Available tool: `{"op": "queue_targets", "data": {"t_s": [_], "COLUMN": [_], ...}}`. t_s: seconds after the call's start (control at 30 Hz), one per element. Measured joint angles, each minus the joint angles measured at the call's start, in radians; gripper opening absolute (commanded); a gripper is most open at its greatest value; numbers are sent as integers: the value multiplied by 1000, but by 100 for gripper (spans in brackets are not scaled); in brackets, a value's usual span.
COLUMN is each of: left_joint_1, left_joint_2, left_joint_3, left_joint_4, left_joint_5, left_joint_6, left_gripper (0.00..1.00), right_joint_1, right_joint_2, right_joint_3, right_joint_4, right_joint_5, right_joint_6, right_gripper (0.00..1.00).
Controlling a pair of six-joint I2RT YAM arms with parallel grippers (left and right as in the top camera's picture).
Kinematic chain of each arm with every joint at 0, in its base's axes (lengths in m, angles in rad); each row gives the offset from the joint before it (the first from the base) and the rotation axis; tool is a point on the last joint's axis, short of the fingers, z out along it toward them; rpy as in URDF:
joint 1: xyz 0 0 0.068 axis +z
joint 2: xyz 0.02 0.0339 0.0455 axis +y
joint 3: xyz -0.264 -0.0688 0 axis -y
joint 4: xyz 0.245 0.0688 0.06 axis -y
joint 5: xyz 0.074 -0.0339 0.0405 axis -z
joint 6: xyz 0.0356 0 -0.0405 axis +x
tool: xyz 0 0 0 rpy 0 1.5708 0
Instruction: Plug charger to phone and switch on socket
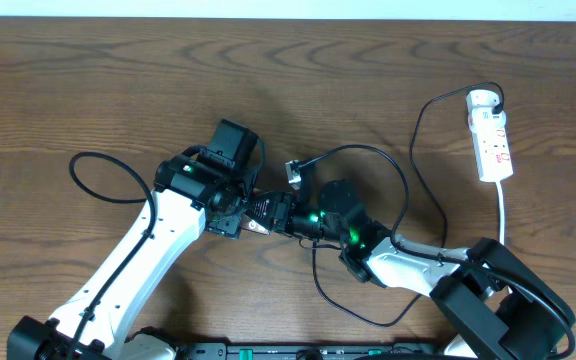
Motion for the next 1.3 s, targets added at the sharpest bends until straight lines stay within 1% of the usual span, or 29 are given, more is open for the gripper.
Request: {"op": "queue_targets", "data": {"t_s": [0.03, 0.33, 0.43, 0.87, 1.3], "left_joint_1": [0, 0, 0, 0, -16], "left_joint_2": [0, 0, 0, 0, 0], "left_joint_3": [0, 0, 0, 0, 0], "left_joint_4": [0, 0, 0, 0, 0], "left_joint_5": [0, 0, 0, 12, 13], "left_joint_6": [0, 0, 0, 0, -3], "left_gripper": [7, 7, 7, 7, 7], "right_joint_1": [0, 0, 0, 0, 8], "right_joint_2": [0, 0, 0, 0, 0], "right_joint_3": [0, 0, 0, 0, 0], "right_joint_4": [-5, -10, -10, -10, -10], "right_joint_5": [1, 12, 13, 17, 41], "right_joint_6": [0, 6, 7, 6, 6], "right_gripper": [43, 35, 31, 36, 35]}}
